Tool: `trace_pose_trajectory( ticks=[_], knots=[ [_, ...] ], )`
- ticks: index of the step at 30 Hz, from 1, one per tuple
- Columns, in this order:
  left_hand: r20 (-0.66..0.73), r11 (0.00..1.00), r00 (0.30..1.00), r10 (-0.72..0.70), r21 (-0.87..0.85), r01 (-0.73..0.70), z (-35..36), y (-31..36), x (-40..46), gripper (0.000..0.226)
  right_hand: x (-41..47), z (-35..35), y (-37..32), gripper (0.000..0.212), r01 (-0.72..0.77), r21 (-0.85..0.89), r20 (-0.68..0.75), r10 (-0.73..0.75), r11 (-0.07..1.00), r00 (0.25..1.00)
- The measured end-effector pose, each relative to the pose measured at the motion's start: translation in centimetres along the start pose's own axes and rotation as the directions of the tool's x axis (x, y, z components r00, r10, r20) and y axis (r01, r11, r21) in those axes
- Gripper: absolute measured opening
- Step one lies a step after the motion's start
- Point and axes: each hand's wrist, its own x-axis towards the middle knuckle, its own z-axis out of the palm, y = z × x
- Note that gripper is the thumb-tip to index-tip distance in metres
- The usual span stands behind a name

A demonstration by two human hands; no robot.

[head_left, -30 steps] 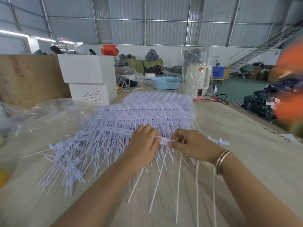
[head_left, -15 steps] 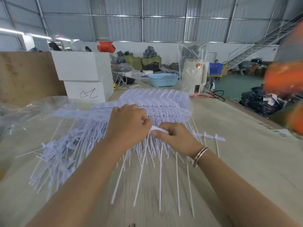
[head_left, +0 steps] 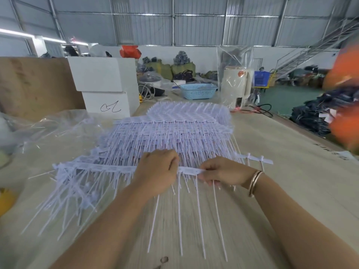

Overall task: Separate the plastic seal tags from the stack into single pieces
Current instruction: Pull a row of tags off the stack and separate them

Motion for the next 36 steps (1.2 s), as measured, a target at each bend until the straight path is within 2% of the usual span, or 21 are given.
trace_pose_trajectory(
  ticks=[3,6,11,15,17,19,20,23,25,27,29,30,32,34,36],
  knots=[
    [0.040,0.996,0.996,0.078,-0.045,-0.077,0.3,1.0,0.0,0.030,0.2,0.2,-0.6,0.029,0.044,0.035,-0.038,-0.043,0.998,0.998],
    [0.023,0.991,0.997,0.073,-0.118,-0.070,0.5,1.3,-0.2,0.032,-0.1,0.1,-0.8,0.029,0.047,0.080,-0.044,-0.043,0.996,0.998],
    [0.055,0.968,0.998,-0.019,-0.250,0.032,0.9,1.7,-0.4,0.033,-0.4,0.1,-0.9,0.025,-0.020,0.165,-0.051,0.029,0.986,0.998],
    [0.133,0.941,0.987,-0.095,-0.310,0.132,1.2,2.4,-0.3,0.040,-0.3,0.5,-1.3,0.024,0.009,0.216,-0.028,-0.003,0.976,1.000],
    [0.171,0.896,0.978,-0.120,-0.405,0.181,1.0,2.3,0.0,0.036,-0.3,0.7,-1.6,0.019,0.064,0.234,-0.091,-0.044,0.970,0.995],
    [0.199,0.838,0.972,-0.122,-0.504,0.208,0.5,2.2,0.0,0.032,-0.3,1.0,-1.8,0.036,0.134,0.232,-0.192,-0.090,0.963,0.977],
    [0.209,0.795,0.970,-0.125,-0.563,0.224,0.4,2.1,0.0,0.031,-0.3,1.2,-1.9,0.037,0.166,0.220,-0.232,-0.114,0.961,0.966],
    [0.235,0.620,0.954,-0.186,-0.725,0.300,-0.1,1.7,0.0,0.034,-0.5,1.5,-2.4,0.027,0.267,0.205,-0.332,-0.189,0.942,0.924],
    [0.249,0.535,0.937,-0.244,-0.772,0.344,-0.2,1.1,0.1,0.037,-0.7,0.9,-2.6,0.024,0.341,0.284,-0.440,-0.195,0.896,0.877],
    [0.243,0.573,0.942,-0.231,-0.748,0.333,-0.2,1.0,0.1,0.039,-1.1,0.0,-2.4,0.025,0.391,0.370,-0.501,-0.174,0.843,0.848],
    [0.267,0.605,0.949,-0.169,-0.732,0.314,0.2,1.6,0.1,0.034,-1.3,-0.2,-2.2,0.024,0.356,0.377,-0.465,-0.157,0.855,0.871],
    [0.290,0.614,0.945,-0.150,-0.723,0.319,0.5,1.9,0.1,0.028,-1.3,-0.1,-2.1,0.022,0.320,0.374,-0.412,-0.153,0.871,0.898],
    [0.292,0.692,0.947,-0.132,-0.656,0.299,0.8,2.3,0.1,0.020,-1.2,0.2,-1.8,0.019,0.259,0.411,-0.243,-0.168,0.874,0.955],
    [0.266,0.761,0.957,-0.113,-0.596,0.256,1.0,2.3,-0.1,0.016,-1.3,0.2,-1.7,0.015,0.212,0.523,-0.085,-0.198,0.825,0.977],
    [0.249,0.793,0.964,-0.090,-0.567,0.221,1.0,2.1,-0.3,0.017,-1.2,0.3,-1.6,0.014,0.202,0.548,-0.078,-0.191,0.812,0.979]
  ],
)
